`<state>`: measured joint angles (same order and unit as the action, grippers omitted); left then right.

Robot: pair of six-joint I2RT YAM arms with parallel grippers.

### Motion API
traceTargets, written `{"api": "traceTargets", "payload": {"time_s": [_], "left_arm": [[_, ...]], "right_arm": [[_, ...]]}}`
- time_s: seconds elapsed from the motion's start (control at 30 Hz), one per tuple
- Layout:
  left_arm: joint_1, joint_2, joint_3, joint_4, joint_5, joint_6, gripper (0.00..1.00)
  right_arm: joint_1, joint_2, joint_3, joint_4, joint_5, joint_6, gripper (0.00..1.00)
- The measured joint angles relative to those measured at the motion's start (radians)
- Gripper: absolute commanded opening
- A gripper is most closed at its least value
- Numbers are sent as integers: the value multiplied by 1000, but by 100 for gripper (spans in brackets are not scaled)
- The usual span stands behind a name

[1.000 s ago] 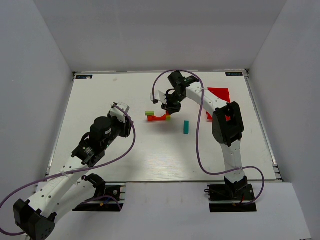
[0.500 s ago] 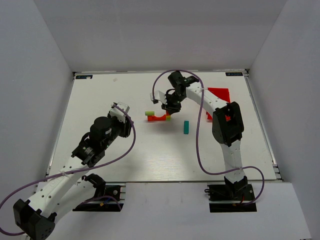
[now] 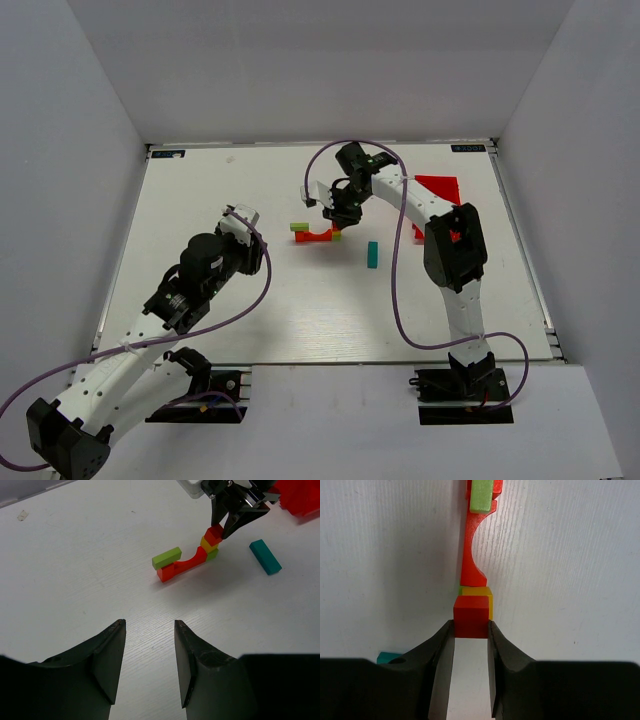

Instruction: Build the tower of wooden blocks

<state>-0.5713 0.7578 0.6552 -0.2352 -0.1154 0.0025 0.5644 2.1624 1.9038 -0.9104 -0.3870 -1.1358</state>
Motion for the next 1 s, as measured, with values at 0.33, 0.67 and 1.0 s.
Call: {"api": "traceTargets", "payload": {"time_s": [0.33,0.67,1.0], "left_arm": [[0,0,0,0,0,0,54],[0,0,0,0,0,0,54],[0,0,0,0,0,0,54]], "right_arm": [[0,0,0,1,3,6,57],[0,0,0,10,11,6,90],[-6,-108,-133,87,17,39,90]]}}
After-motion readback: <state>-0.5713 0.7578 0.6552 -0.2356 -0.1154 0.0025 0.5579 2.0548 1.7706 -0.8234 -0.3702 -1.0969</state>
